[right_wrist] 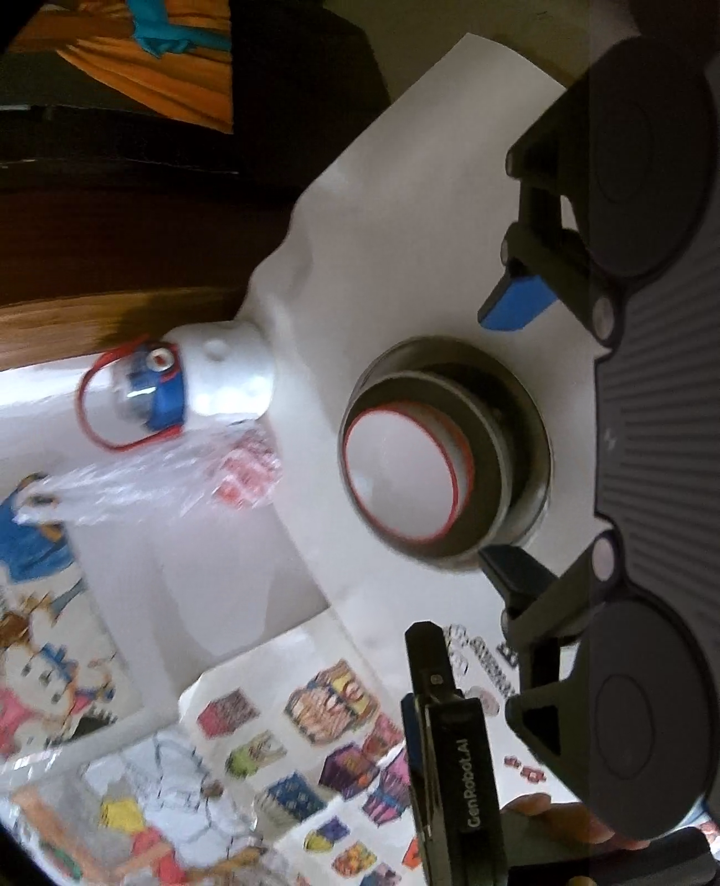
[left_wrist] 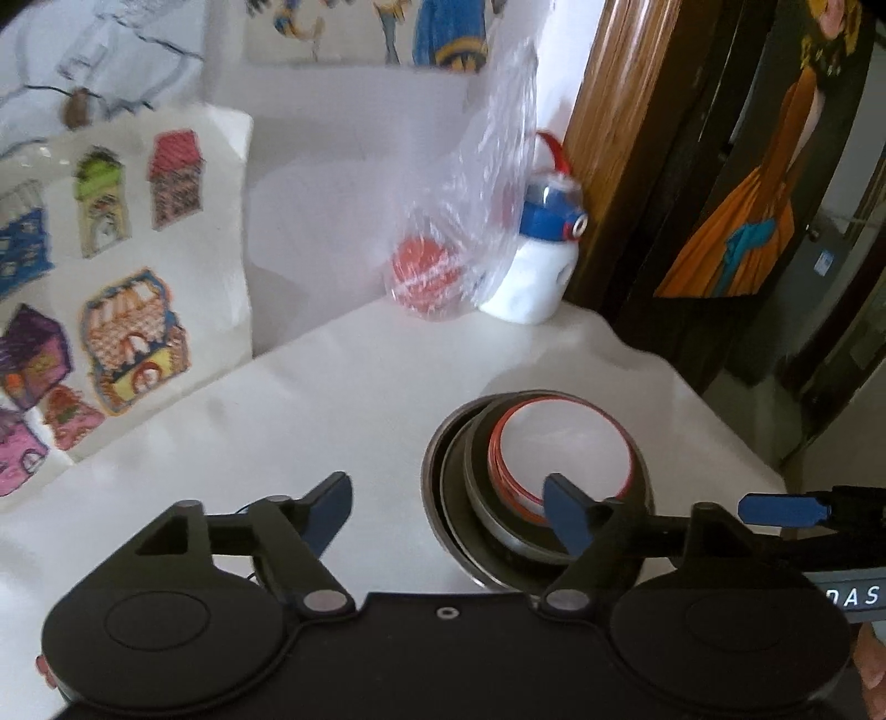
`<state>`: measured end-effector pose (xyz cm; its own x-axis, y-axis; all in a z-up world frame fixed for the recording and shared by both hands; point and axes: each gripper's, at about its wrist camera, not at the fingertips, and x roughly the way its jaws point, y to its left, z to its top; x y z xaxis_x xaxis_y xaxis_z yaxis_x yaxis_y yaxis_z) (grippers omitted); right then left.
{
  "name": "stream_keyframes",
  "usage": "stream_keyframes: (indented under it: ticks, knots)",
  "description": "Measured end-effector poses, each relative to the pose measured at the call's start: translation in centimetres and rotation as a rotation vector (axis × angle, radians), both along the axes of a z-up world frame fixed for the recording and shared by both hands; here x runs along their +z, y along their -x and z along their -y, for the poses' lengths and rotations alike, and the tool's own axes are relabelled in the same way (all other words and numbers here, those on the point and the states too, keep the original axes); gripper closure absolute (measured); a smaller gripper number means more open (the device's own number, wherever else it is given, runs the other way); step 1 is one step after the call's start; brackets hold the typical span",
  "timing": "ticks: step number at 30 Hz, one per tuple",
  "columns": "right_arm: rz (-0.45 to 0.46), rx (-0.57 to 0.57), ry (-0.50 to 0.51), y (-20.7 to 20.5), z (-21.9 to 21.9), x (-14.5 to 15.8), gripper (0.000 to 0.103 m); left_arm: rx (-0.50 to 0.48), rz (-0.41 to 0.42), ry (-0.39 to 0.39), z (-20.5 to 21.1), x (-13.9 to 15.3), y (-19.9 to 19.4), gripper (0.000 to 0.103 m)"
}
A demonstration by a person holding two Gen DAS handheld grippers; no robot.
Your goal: Organize plates and bowls
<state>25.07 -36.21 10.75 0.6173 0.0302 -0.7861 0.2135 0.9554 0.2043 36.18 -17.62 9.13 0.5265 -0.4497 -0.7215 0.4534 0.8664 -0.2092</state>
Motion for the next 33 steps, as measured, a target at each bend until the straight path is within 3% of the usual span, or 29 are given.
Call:
stream_keyframes:
  ticks: [7, 14, 22, 33]
  knots:
    - [0.15, 0.009, 0.048, 4.5, -3.7, 2.1, 0.002, 0.035, 0.09, 0.055, -4.3, 2.2, 4.5, 0.006]
    - [0.292, 0.002, 0.08, 9.2, -6.9, 3.3, 0.001, 0.06, 0.159, 0.089, -8.5, 4.0, 9.3, 0.005]
    - [0.358, -0.005, 0.109, 13.3, -9.3, 4.1, 0.001, 0.085, 0.259, 0.119, -11.7, 5.4, 14.5, 0.001]
    - [0.473, -0.033, 0.142, 19.4, -12.0, 3.6, 0.0, 0.119, 0.352, 0.153, -14.6, 4.3, 20.8, 0.001]
